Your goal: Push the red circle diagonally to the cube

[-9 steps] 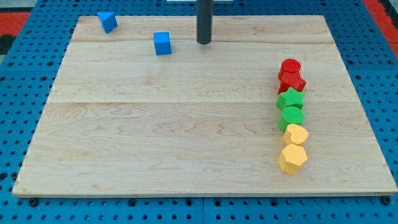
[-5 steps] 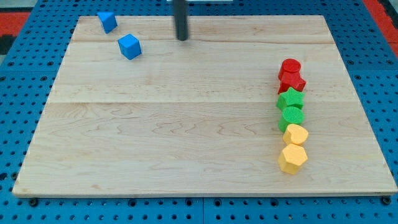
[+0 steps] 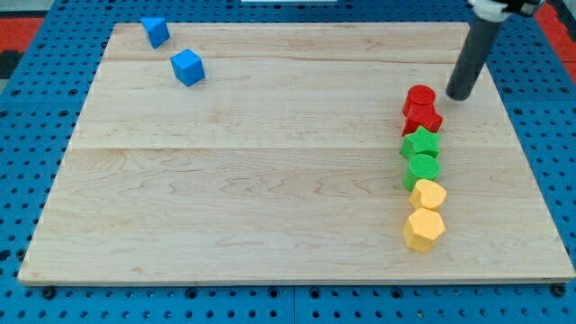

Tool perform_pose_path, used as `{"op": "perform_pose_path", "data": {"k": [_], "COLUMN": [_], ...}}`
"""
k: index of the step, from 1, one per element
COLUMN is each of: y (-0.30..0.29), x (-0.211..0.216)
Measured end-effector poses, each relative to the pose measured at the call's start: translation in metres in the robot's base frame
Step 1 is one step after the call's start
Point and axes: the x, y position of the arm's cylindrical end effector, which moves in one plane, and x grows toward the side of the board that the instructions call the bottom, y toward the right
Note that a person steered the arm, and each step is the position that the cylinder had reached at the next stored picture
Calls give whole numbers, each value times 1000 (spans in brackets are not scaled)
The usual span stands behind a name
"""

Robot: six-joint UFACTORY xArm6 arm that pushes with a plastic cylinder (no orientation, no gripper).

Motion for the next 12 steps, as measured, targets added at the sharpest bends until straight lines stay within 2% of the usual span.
{"op": "perform_pose_path", "data": {"k": [1,3,4,5,7,8,9,11,12], "y": [-22,-149,-161,-116,-230,-227,-204,-269,-202], "x": [5,5,5,13,26,25,-1,8,-31]}}
